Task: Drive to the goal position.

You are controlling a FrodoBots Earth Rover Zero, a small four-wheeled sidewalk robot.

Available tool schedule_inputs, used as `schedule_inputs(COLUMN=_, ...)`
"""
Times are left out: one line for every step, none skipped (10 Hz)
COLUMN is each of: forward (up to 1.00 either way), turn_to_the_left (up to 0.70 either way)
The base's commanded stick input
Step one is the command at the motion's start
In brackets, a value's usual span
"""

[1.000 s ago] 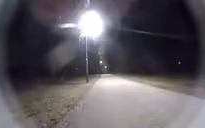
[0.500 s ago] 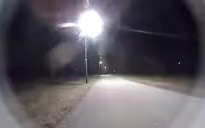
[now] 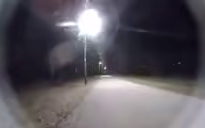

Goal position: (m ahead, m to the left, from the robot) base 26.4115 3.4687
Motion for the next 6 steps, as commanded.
schedule_inputs(forward=1.00, turn_to_the_left=0.00)
schedule_inputs(forward=1.00, turn_to_the_left=0.00)
schedule_inputs(forward=1.00, turn_to_the_left=0.00)
schedule_inputs(forward=1.00, turn_to_the_left=0.00)
schedule_inputs(forward=1.00, turn_to_the_left=0.00)
schedule_inputs(forward=1.00, turn_to_the_left=0.00)
